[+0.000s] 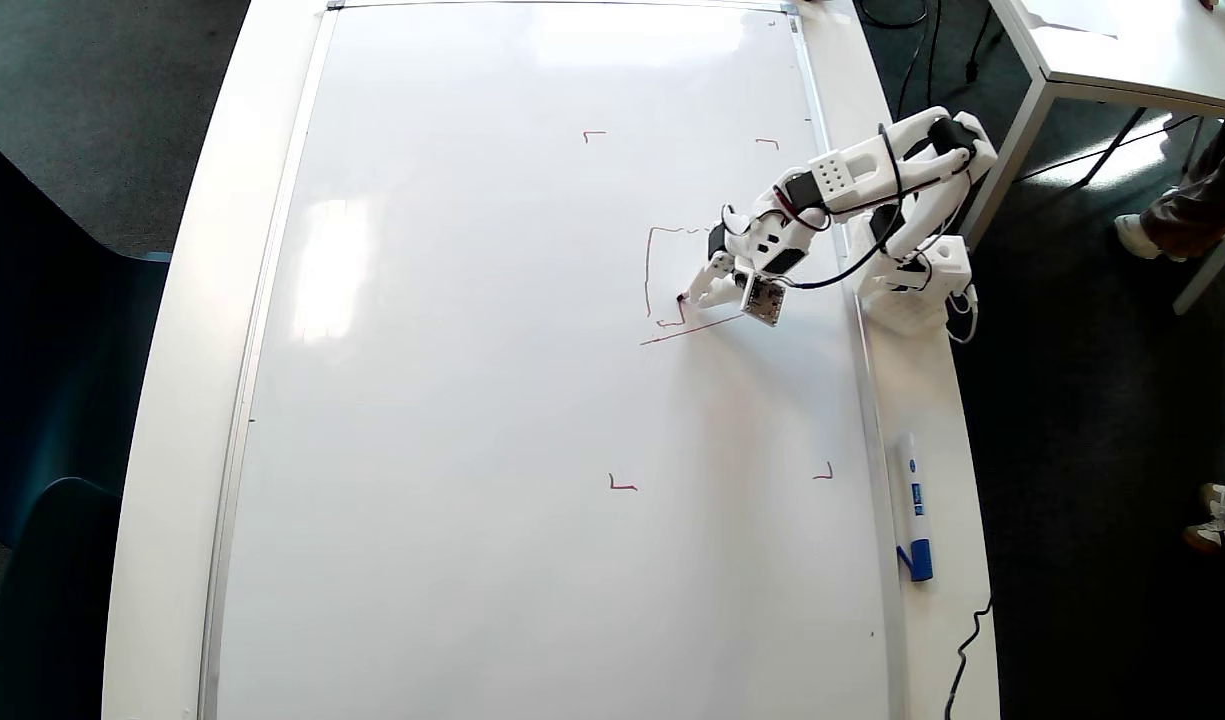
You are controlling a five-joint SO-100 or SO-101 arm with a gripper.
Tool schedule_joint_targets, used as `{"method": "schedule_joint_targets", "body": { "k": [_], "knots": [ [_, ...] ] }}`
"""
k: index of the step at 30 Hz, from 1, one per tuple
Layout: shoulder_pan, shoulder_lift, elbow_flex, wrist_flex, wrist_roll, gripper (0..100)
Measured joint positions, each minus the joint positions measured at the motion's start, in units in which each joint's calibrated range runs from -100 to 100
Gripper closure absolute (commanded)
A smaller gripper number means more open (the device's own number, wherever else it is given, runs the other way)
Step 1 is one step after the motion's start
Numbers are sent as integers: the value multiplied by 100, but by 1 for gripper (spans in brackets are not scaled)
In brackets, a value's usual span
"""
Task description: Draw on a whiteboard a robot head using a pen attached to the gripper
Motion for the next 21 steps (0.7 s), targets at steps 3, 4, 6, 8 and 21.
{"method": "schedule_joint_targets", "body": {
  "k": [3, 4, 6, 8, 21],
  "knots": [
    [0, 0, 0, 0, 0, 99],
    [0, 0, 0, 0, 0, 99],
    [0, 0, 0, 0, 0, 99],
    [0, 0, 0, 0, 0, 99],
    [0, 686, -667, -101, 0, 99]
  ]
}}
